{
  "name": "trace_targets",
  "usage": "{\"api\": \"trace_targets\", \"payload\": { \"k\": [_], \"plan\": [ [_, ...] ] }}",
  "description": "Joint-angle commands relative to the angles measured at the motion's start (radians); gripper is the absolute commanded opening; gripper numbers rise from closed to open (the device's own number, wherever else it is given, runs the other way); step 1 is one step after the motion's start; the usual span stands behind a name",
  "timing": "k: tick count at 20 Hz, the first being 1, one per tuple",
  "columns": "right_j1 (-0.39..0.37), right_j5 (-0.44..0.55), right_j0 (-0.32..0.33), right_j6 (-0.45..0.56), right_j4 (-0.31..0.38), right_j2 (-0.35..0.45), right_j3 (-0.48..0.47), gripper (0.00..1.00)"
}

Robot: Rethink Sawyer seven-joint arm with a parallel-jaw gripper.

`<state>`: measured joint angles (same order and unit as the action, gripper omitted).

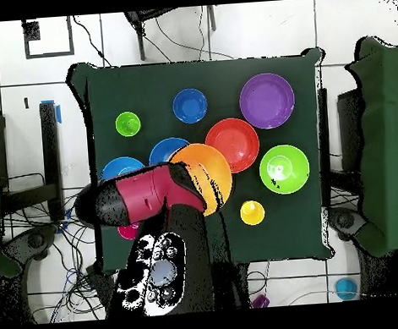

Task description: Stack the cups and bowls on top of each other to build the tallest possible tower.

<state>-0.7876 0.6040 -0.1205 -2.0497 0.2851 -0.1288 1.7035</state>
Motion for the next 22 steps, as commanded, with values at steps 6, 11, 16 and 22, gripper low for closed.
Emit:
{"api": "trace_targets", "payload": {
  "k": [6,11,16,22],
  "plan": [
    [0.132,-0.122,-0.095,-0.292,-0.036,-0.055,0.029,0.00],
    [0.142,-0.124,-0.121,-0.303,-0.058,-0.072,0.029,0.00],
    [0.150,-0.137,-0.140,-0.313,-0.084,-0.073,0.031,0.00],
    [0.174,-0.138,-0.178,-0.343,-0.124,-0.091,0.013,0.00]
  ]
}}
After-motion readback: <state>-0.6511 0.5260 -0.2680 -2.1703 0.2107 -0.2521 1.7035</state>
